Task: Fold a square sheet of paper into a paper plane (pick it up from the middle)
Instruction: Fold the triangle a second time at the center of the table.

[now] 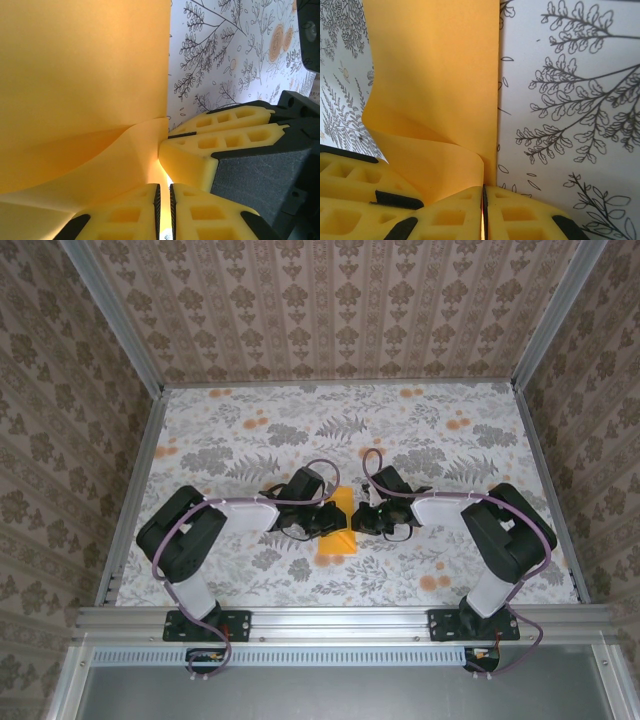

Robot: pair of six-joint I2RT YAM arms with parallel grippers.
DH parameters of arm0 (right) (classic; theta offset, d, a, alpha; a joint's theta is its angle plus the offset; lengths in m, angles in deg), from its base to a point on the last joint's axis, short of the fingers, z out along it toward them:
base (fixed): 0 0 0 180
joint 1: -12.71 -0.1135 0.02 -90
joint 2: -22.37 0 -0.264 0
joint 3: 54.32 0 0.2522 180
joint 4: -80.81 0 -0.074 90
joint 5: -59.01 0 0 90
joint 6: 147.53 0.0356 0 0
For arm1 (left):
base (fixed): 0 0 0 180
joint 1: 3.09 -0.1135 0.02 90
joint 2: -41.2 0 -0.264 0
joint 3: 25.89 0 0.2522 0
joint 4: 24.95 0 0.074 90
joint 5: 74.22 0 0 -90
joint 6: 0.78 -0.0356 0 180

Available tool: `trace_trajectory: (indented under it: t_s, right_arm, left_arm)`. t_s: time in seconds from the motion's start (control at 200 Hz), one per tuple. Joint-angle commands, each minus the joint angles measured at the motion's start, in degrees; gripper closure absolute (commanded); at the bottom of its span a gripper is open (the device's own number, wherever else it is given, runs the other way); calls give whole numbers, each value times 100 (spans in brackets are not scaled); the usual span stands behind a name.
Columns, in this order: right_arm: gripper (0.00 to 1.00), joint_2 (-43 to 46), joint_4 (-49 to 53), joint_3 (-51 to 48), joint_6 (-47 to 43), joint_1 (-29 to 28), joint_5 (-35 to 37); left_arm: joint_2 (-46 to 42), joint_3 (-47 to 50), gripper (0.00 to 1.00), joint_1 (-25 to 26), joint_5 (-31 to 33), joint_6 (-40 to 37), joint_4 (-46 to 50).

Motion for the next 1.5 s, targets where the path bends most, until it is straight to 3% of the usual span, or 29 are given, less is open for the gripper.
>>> trace_trajectory:
  t_s: [0.0, 0.765, 1.495]
  right_arm:
    - [89, -57, 115, 61, -81, 29, 63]
    - [90, 216, 175, -44, -33, 32, 205]
    - [90, -66, 165, -30, 11, 38, 229]
  left_arm:
    - [149, -144, 83, -48, -61, -155, 81]
    - [19, -99, 84, -65, -114, -184, -11]
    - [215, -94, 84, -74, -61, -191, 19]
